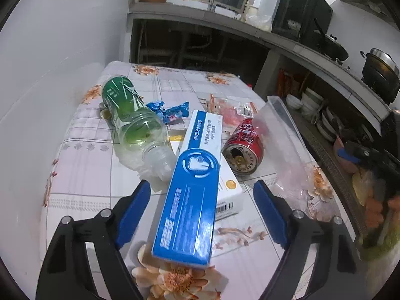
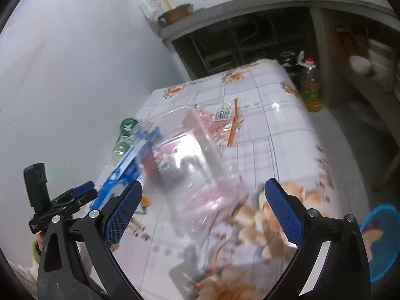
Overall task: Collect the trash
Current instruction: 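Grasp the blue toothpaste box with the left gripper while the right grasps the clear plastic tub rim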
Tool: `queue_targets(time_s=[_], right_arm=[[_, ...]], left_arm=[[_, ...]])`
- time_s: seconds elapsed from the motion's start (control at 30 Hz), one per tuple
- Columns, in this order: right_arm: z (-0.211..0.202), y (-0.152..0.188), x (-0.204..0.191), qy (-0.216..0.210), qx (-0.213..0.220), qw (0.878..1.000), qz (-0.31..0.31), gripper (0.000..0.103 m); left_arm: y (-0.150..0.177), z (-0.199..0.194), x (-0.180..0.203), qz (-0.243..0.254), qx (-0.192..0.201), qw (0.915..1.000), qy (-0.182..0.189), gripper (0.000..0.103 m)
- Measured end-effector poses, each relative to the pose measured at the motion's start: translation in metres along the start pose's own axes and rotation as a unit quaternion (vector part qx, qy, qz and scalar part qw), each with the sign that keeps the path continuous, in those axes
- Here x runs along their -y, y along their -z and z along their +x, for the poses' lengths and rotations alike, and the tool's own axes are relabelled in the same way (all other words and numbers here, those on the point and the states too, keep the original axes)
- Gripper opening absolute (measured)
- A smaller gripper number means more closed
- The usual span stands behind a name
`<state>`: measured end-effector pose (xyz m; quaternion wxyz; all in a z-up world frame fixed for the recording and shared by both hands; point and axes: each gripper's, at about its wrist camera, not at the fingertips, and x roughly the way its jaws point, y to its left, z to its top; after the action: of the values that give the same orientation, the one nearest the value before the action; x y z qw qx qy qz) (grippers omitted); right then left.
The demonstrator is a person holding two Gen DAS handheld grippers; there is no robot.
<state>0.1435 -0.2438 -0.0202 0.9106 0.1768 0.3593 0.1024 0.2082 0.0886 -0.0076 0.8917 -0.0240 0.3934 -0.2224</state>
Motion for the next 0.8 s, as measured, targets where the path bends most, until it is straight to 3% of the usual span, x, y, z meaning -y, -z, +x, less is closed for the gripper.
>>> queue_targets(time_s=[0.17, 0.4, 0.63, 0.8], right_arm=[[0.046, -0.026, 0.015, -0.007, -0.044, 0.999, -0.014, 0.082], [0.094, -0.033, 0.026, -0.032, -0.098, 0.994, -0.018, 0.063], [0.109, -0.029, 0.027, -0.05, -0.121, 0.991, -0.013, 0.028], [0.102, -0.023, 0.028, -0.052, -0.12, 0.991, -0.002, 0.016]], left_arm=[[-0.006, 0.015, 0.0, 0.014, -0.023, 0.9996, -0.005, 0.081], [-0.011, 0.033, 0.001, 0.021, -0.054, 0.9983, -0.006, 0.073], [-0.01, 0.044, 0.002, 0.027, -0.074, 0.9969, -0.013, 0.063], [-0.008, 0.05, 0.0, 0.022, -0.087, 0.9958, -0.015, 0.062]])
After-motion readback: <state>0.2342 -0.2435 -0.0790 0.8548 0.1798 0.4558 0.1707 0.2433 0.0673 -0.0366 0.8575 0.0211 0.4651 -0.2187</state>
